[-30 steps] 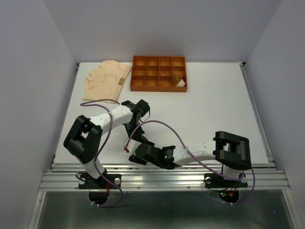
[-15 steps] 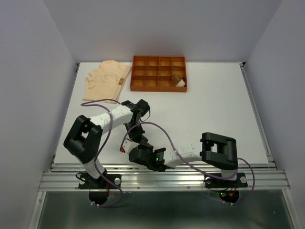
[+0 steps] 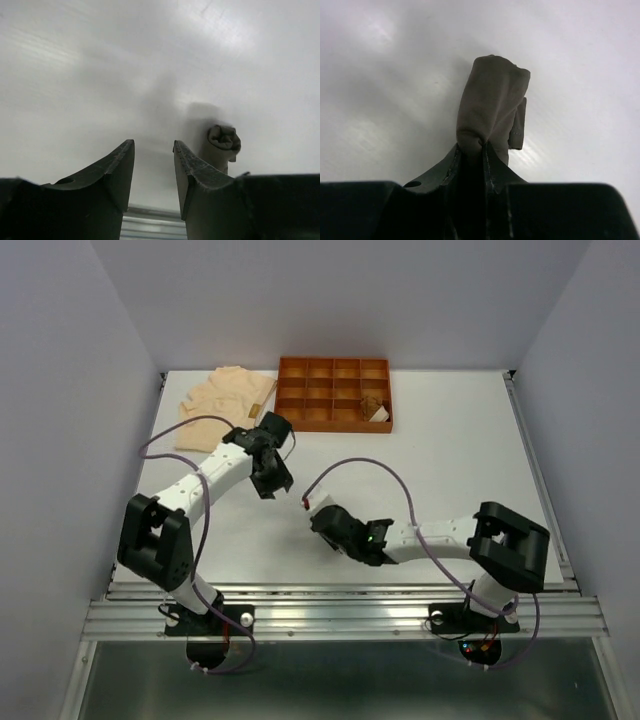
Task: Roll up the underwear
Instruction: Place the rolled underwear into the container
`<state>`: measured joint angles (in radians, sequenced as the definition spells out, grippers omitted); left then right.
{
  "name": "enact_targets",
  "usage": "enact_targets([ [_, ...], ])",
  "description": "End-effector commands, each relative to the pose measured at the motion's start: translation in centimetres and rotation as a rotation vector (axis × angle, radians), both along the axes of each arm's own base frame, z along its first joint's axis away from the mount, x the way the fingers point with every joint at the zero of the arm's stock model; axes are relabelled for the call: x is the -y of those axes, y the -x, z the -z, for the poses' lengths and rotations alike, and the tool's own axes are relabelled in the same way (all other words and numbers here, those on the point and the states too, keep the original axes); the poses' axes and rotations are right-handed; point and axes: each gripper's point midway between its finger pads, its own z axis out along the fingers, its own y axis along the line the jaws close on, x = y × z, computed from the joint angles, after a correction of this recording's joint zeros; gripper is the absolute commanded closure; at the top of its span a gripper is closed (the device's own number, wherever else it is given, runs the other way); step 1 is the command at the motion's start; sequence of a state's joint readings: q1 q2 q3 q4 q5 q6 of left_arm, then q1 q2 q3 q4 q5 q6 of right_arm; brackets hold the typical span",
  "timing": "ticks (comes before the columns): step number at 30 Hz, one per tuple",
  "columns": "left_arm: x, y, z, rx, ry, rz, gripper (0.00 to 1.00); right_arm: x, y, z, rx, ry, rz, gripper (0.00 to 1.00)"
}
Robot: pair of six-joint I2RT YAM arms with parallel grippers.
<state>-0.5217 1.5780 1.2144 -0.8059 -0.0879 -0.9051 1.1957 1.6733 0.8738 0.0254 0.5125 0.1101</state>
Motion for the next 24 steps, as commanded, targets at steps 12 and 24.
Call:
enact_targets([
  [12, -4.1, -16.5, -6.1, 0.396, -0.001, -0.034, 0.52, 8.8, -17.8, -13.9, 0.284, -0.305, 0.246, 0.99],
  [24, -5.3, -28.4, -5.0, 0.456, -0.051, -0.007, 0.54, 16.2, -31.4, -19.2, 0.639, 0.181, 0.305, 0.99],
])
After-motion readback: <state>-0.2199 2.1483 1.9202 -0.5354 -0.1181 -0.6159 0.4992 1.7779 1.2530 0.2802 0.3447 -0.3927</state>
